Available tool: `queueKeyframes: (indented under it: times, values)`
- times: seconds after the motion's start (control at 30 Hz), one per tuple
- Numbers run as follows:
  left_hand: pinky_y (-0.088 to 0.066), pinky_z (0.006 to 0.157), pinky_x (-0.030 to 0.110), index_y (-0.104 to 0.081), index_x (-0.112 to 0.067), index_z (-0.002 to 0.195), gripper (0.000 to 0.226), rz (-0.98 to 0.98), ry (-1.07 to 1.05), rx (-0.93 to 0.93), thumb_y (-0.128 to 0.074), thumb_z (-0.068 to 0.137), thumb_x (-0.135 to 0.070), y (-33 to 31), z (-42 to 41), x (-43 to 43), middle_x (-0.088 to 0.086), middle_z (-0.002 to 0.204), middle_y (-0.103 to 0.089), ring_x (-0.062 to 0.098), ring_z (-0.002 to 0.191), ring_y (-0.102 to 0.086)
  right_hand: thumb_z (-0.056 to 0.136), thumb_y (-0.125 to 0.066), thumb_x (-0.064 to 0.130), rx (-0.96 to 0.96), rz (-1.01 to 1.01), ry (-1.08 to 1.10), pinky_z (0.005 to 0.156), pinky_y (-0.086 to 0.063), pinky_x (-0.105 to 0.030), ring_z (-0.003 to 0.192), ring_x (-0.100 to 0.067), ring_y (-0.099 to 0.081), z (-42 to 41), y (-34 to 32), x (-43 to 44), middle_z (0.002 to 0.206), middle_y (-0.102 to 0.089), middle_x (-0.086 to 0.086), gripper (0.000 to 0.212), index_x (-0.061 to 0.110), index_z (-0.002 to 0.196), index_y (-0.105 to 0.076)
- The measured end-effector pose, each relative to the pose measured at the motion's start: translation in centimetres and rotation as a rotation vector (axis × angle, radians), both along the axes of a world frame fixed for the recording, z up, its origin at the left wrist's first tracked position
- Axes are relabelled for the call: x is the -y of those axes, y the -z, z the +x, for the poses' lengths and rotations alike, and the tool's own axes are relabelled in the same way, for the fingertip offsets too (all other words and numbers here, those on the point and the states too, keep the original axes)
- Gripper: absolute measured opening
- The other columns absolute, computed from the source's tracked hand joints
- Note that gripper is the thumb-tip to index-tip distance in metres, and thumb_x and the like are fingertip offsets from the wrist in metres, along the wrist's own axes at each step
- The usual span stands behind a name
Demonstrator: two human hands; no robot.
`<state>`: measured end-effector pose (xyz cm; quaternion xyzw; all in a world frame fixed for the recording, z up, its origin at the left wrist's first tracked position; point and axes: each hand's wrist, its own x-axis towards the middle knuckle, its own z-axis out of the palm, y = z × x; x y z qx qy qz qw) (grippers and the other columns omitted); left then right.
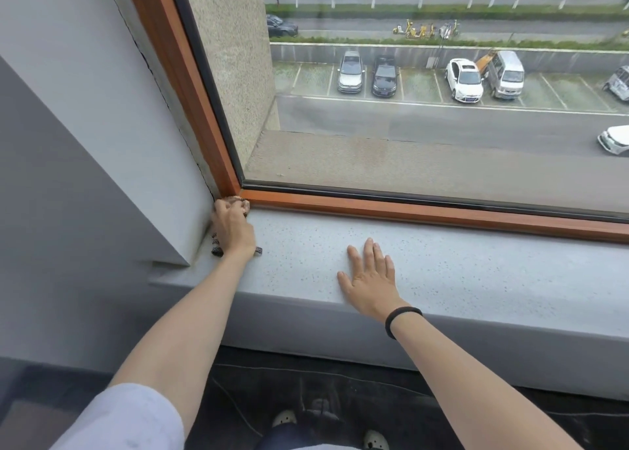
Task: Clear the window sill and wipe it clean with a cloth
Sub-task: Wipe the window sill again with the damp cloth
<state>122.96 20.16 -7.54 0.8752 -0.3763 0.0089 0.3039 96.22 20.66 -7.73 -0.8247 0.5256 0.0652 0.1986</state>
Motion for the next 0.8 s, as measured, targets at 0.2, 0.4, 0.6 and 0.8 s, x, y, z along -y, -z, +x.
queueKeyframes:
  times: [0.2,0.4,0.6,0.8]
  values:
    - [-0.035,0.091,0.035,-0.055,0.003,0.116,0.028,-0.059,-0.292,-0.38,-0.046,0.091,-0.005,-1.9,-1.0,2.5,0.026,0.12,-0.054,0.036,0.111,-0.051,0.099,-0.018,0.047,0.004,0.006,-0.004,0.115,0.013,-0.043,0.143,-0.026,0.022,-0.1,-0.2,-0.2,0.155,0.021,-0.012,0.061,0.024,0.151,0.003]
    - [-0.042,0.089,0.038,-0.058,0.004,0.11,0.024,-0.151,-0.279,-0.482,-0.052,0.091,-0.008,-1.8,-5.6,3.5,0.024,0.114,-0.061,0.036,0.109,-0.055,0.098,-0.023,0.046,0.061,0.01,-0.004,0.115,0.013,-0.043,0.143,-0.026,0.021,-0.2,-0.1,-0.3,0.156,0.019,-0.012,0.061,0.024,0.151,0.0]
    - [-0.043,0.087,0.04,-0.058,0.001,0.111,0.024,-0.158,-0.254,-0.52,-0.056,0.089,-0.009,-1.6,-12.3,5.0,0.021,0.114,-0.061,0.035,0.109,-0.055,0.099,-0.034,0.036,0.166,-0.167,0.009,0.116,-0.003,-0.04,0.145,-0.03,-0.004,-3.0,-0.3,-0.6,0.156,-0.003,-0.017,0.051,0.017,0.145,-0.023]
    - [-0.039,0.085,0.037,-0.055,0.0,0.116,0.027,-0.17,-0.188,-0.574,-0.055,0.09,-0.008,-2.5,-21.4,7.6,0.019,0.115,-0.059,0.033,0.109,-0.055,0.099,-0.034,0.032,0.141,-0.282,0.111,0.115,-0.008,-0.039,0.141,-0.031,-0.014,-10.4,-0.7,1.5,0.154,-0.014,-0.016,0.047,0.015,0.143,-0.029]
